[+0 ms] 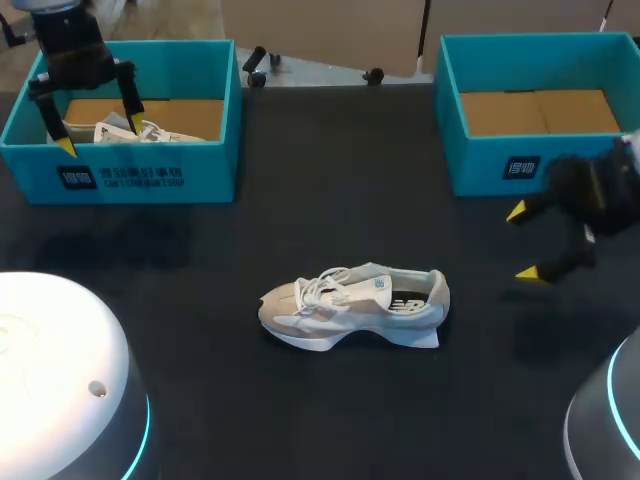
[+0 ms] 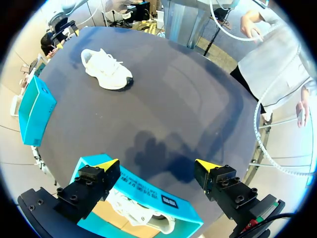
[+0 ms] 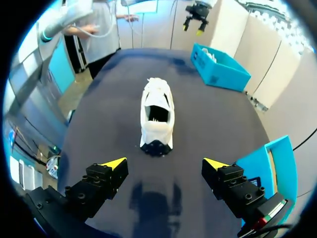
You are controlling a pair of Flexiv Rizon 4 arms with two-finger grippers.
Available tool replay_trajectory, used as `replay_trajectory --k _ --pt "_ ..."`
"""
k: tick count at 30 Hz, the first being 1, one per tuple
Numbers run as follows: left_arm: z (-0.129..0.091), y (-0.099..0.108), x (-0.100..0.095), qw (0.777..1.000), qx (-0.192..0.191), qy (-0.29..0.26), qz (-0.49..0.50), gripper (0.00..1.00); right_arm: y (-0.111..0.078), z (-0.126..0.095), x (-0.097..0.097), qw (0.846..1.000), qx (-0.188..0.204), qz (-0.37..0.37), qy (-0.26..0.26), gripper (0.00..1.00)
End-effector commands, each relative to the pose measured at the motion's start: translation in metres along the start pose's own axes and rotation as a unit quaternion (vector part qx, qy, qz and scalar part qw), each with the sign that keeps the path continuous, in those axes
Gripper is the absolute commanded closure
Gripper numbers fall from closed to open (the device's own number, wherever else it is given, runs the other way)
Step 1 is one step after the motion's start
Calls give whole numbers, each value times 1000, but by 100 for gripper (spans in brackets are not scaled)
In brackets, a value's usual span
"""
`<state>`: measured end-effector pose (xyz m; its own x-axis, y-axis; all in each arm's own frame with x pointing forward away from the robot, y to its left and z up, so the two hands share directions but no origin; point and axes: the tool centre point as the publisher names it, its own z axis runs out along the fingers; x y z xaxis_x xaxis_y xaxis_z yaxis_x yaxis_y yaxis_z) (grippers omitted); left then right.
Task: Take the shoe out of the shoebox, open the shoe tongue, remove and reinsert the insole, then place the shoe into the shoebox
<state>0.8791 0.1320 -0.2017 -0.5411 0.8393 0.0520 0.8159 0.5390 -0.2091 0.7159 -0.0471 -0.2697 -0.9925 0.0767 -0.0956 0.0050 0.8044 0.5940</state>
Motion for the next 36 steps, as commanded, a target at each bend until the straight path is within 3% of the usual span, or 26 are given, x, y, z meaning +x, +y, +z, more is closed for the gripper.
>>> replay_trajectory --k 1,5,16,28,36 --pt "1 0 0 1000 -1 0 0 0 -12 8 1 978 -209 1 2 0" --pt "1 0 0 1000 -1 0 0 0 -22 15 3 973 -231 7 9 0" --pt "1 0 0 1000 -1 0 0 0 -49 38 4 973 -229 12 11 0" --pt "1 0 0 1000 -1 0 0 0 -61 55 8 971 -240 -3 10 0" --pt "1 0 0 1000 -1 0 0 0 -61 55 8 971 -240 -3 10 0"
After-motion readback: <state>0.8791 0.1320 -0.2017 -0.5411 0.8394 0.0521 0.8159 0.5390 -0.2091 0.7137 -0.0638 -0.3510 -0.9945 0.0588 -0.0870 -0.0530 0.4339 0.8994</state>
